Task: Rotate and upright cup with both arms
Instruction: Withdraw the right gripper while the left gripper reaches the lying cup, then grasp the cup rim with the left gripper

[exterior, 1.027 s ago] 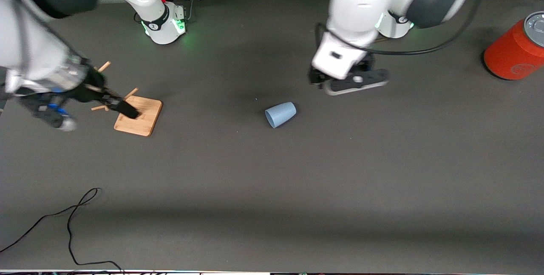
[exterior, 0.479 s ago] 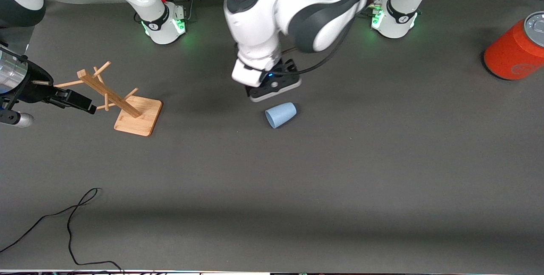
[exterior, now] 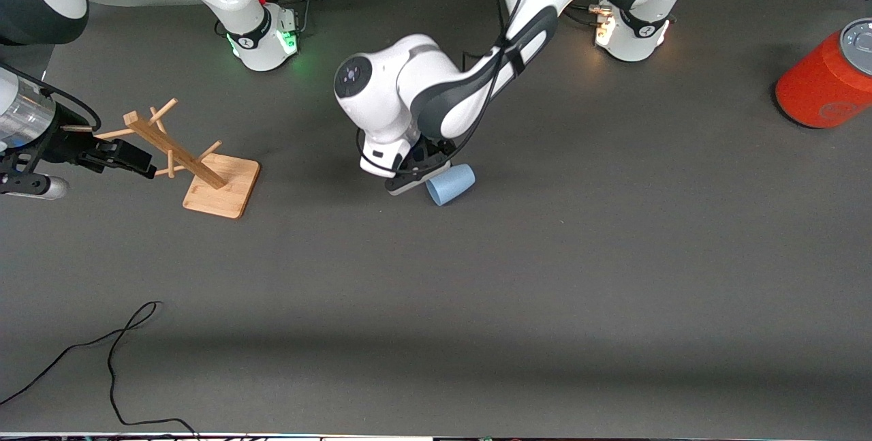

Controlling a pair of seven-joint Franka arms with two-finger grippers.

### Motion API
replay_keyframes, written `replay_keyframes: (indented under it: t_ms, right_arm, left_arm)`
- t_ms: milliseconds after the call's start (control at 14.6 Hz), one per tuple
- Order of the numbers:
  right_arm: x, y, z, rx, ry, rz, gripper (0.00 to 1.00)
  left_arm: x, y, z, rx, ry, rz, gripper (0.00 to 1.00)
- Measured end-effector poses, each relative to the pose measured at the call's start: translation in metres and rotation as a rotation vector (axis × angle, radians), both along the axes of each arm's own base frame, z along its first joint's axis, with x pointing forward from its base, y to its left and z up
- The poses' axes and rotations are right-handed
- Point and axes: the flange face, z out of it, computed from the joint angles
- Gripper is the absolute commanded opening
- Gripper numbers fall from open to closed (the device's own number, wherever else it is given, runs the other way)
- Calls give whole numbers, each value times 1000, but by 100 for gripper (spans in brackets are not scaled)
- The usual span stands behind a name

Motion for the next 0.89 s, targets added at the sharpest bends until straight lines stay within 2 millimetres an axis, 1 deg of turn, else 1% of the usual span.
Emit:
replay_keyframes:
  t_ms: [205,411,685,822,890]
  right_arm:
    - [0,1,-7,-1,12,2,100]
    - [0,1,-14,-1,17,2,100]
    - [0,0,-15,-1,15,1,100]
    - [0,0,-15,-1,15,0,100]
    - [0,0,-15,-1,15,0,100]
  left_arm:
    - [-3,0,-43,53,20,-12,100]
    - [-2,5,-74,106,21,-23,100]
    - [-6,13,-97,165,31,-34,100]
    - [-8,15,-100,182,40,-33,100]
    - [-8,15,-100,185,41,-33,96]
